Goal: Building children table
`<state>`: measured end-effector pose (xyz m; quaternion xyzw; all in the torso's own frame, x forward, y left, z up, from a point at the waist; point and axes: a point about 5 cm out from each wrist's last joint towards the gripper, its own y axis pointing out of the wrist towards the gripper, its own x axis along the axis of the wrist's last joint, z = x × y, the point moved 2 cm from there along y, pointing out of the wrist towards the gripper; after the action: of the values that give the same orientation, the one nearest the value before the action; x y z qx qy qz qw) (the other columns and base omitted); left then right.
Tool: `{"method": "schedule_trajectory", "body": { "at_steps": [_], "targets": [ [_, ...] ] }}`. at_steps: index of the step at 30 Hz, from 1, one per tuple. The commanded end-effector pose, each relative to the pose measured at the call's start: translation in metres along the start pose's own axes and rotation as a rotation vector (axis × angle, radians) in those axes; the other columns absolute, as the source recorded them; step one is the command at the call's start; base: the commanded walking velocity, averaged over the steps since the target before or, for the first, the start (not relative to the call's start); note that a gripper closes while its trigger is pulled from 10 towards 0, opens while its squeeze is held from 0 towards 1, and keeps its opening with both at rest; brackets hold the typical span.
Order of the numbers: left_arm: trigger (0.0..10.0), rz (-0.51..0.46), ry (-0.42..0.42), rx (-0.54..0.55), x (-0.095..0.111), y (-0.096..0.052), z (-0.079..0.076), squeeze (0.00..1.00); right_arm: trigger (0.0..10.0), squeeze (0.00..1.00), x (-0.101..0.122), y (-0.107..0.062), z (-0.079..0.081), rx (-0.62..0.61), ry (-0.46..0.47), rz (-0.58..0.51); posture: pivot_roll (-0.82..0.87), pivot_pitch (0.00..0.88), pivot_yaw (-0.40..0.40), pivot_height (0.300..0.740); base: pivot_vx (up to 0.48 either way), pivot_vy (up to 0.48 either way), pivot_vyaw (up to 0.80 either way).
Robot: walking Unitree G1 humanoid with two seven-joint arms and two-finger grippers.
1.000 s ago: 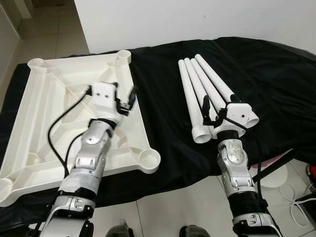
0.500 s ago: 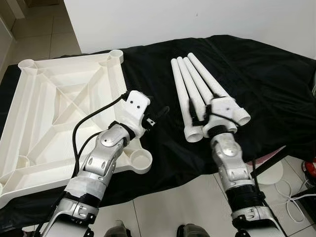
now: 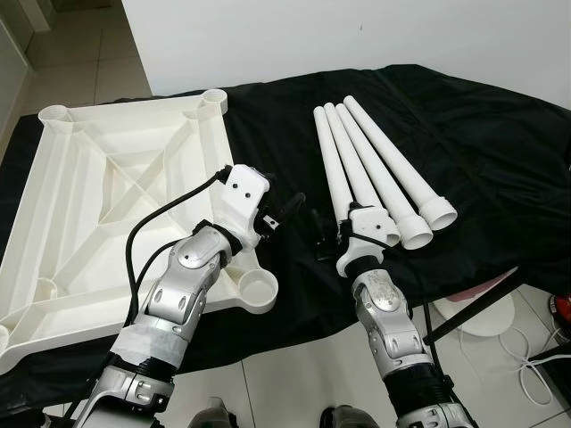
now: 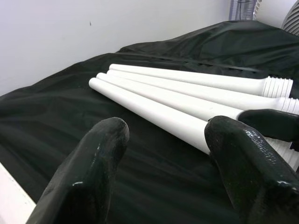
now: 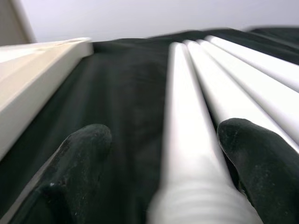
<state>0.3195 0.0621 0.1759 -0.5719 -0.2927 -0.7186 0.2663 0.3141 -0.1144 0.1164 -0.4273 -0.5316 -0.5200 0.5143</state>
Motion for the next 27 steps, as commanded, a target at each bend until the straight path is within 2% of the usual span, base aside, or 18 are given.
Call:
{"method": "schedule_trajectory", "body": {
  "at_steps": [1, 2, 3, 6, 9, 10, 14, 20, 21, 26, 27],
  "targets": [
    [10.0, 0.009, -0.006, 0.018, -0.002, -0.003, 0.001, 0.0, 10.0, 0.0, -0.006, -0.006, -0.013, -0.105, 0.05, 0.031, 0.02, 0.0, 0.014, 0.74, 0.0, 0.0, 0.0],
    [10.0, 0.009, -0.006, 0.018, -0.002, -0.003, 0.001, 0.0, 10.0, 0.0, -0.006, -0.006, -0.013, -0.105, 0.05, 0.031, 0.02, 0.0, 0.014, 0.74, 0.0, 0.0, 0.0],
    [10.0, 0.005, -0.007, 0.021, -0.001, -0.003, 0.001, 0.0, 10.0, 0.0, -0.018, -0.01, -0.02, -0.162, 0.087, 0.092, 0.01, 0.0, 0.016, 0.74, 0.0, 0.0, 0.0],
    [10.0, 0.005, -0.007, 0.022, -0.001, -0.004, 0.001, 0.0, 10.0, 0.0, -0.027, -0.012, -0.023, -0.184, 0.104, 0.137, 0.01, 0.0, 0.016, 0.74, 0.0, 0.0, 0.0],
    [10.0, 0.003, -0.007, 0.022, 0.0, -0.003, 0.0, 0.0, 10.0, 0.0, -0.033, -0.012, -0.024, -0.177, 0.085, 0.169, 0.01, 0.0, 0.016, 0.74, 0.0, 0.0, 0.0],
    [10.0, 0.001, -0.007, 0.022, 0.0, -0.003, 0.0, 0.0, 10.0, 0.0, -0.041, -0.01, -0.023, -0.139, 0.069, 0.224, 0.0, 0.0, 0.024, 0.74, 0.0, 0.0, 0.0],
    [10.0, -0.003, -0.02, 0.023, 0.004, -0.002, 0.0, 0.0, 10.0, 0.0, -0.04, -0.004, -0.031, -0.13, 0.05, 0.25, 0.0, 0.0, 0.025, 0.74, 0.0, 0.0, 0.0],
    [10.0, -0.021, -0.012, 0.027, 0.009, 0.0, 0.002, 0.0, 10.0, 0.0, -0.034, 0.0, -0.039, -0.136, 0.052, 0.232, 0.0, 0.0, 0.022, 0.74, 0.0, 0.0, 0.0],
    [10.0, -0.028, -0.009, 0.029, 0.011, 0.001, 0.003, 0.0, 0.0, 0.0, -0.031, 0.001, -0.042, -0.144, 0.053, 0.218, 0.0, 0.0, 0.022, 0.74, 0.0, 0.0, 0.0],
    [10.0, -0.035, -0.037, 0.025, 0.014, 0.005, 0.005, 0.0, 0.0, 0.0, -0.025, 0.001, -0.043, -0.134, 0.056, 0.167, 0.0, 0.0, 0.017, 0.74, 0.0, 0.0, 0.0],
    [10.0, -0.038, -0.066, 0.02, 0.014, 0.006, 0.005, 0.0, 0.0, 0.0, -0.021, 0.001, -0.04, -0.125, 0.045, 0.137, 0.0, 0.0, 0.016, 0.74, 0.0, 0.0, 0.0]
  ]
}}
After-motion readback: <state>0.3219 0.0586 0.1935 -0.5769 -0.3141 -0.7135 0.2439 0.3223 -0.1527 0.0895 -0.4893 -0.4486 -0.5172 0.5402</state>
